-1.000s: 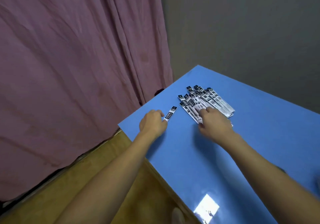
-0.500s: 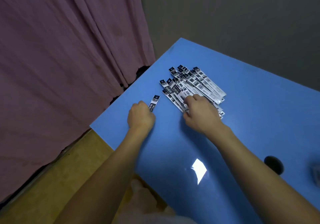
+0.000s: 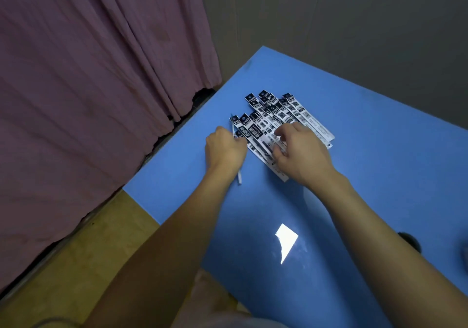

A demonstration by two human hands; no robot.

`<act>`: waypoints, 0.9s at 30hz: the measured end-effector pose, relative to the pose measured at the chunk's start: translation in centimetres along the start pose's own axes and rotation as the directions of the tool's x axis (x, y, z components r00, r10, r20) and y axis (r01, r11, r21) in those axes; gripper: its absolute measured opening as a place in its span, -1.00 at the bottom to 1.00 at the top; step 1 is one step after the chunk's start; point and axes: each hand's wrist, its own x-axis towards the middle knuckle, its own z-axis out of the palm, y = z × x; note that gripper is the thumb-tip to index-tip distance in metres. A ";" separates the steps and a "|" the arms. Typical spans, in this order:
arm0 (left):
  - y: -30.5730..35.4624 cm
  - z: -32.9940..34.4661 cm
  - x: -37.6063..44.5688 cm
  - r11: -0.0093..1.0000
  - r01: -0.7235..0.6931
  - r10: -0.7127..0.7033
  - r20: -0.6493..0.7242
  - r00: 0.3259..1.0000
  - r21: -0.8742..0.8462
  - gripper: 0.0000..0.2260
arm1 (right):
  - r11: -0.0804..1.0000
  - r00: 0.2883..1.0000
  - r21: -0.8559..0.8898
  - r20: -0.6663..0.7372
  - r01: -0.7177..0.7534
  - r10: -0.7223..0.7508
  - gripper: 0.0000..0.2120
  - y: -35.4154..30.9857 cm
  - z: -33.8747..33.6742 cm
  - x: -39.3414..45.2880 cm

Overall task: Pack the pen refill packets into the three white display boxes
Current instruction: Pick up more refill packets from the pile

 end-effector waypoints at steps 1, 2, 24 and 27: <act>0.5 0.4 0.2 1.000 0.007 -0.007 0.014 1.000 -0.020 -0.74 | 1.000 1.000 0.008 0.000 -0.001 0.001 -0.70 -0.1 -0.1 0.1; 1.0 0.8 0.3 0.999 0.015 -0.014 0.031 0.999 -0.036 -0.71 | 1.000 1.000 0.012 0.000 -0.002 0.002 -0.70 -0.1 -0.2 0.1; -3.6 -3.2 0.6 0.974 0.196 -0.188 0.083 0.979 -0.112 -0.90 | 0.997 0.999 0.065 -0.013 0.039 -0.038 -0.71 -0.6 -0.1 -0.7; -4.6 -3.9 0.6 0.940 0.237 -0.215 0.115 0.970 -0.246 -0.82 | 0.997 0.998 0.060 -0.008 0.055 -0.055 -0.70 -0.9 0.2 -0.6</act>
